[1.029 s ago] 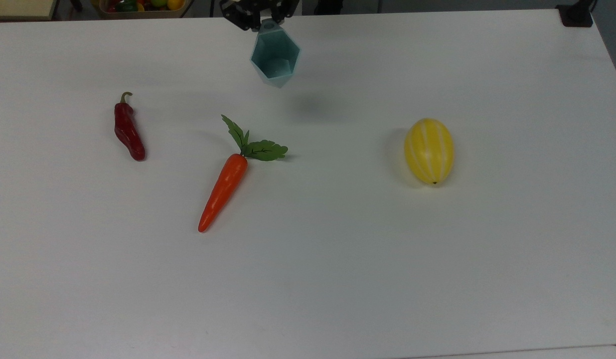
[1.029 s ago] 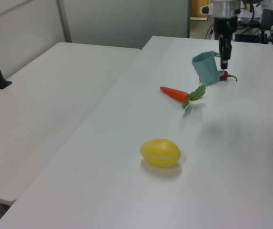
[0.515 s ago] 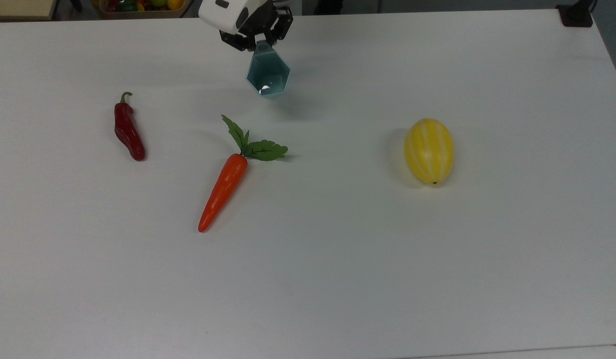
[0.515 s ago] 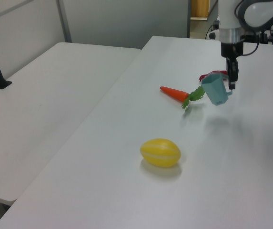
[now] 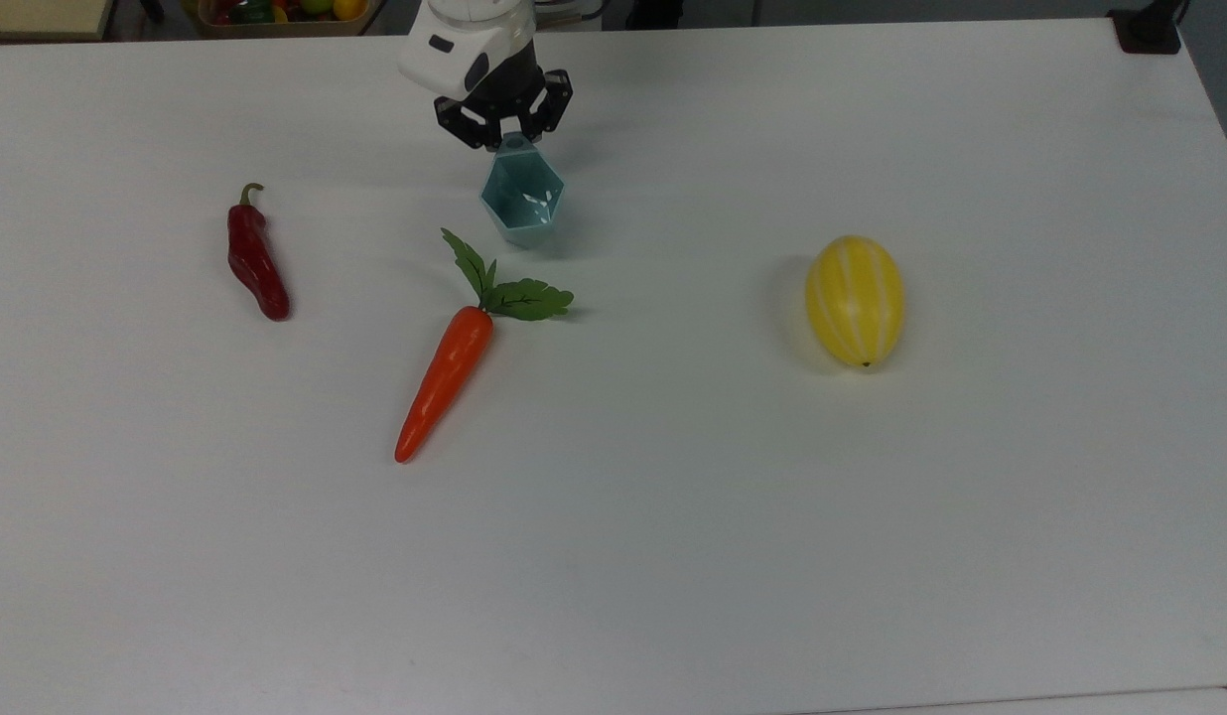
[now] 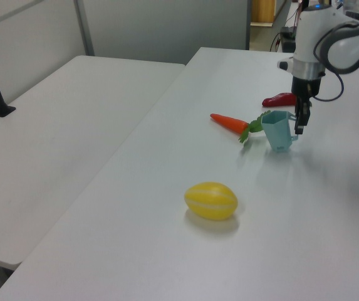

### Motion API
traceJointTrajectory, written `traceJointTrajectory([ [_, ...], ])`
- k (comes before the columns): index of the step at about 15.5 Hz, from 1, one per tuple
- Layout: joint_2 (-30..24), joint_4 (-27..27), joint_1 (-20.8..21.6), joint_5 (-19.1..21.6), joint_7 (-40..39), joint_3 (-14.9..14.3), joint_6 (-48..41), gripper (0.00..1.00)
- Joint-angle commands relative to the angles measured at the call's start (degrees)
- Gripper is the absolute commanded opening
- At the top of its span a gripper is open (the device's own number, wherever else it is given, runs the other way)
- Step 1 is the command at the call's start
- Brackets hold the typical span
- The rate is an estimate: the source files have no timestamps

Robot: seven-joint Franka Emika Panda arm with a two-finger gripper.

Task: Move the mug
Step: 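Lower the teal mug onto the table beside the carrot leaves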

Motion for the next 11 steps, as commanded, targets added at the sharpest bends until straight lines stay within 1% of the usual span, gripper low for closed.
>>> traceJointTrajectory([
  [1,-1.2,-6.0,0.2,-0.6,2.7,-0.3,11.0,0.04],
  [4,0.9,-6.4,0.8,-0.6,6.2,-0.2,16.0,0.04],
  [7,2.3,-6.3,1.1,-0.6,7.8,-0.2,16.8,0.07],
  [9,2.6,-6.1,1.1,-0.5,8.8,-0.1,16.5,0.25],
  [10,2.5,-6.0,1.1,-0.4,9.4,-0.1,16.0,0.36],
  [11,2.5,-5.8,1.1,-0.4,10.1,0.0,15.4,0.44],
])
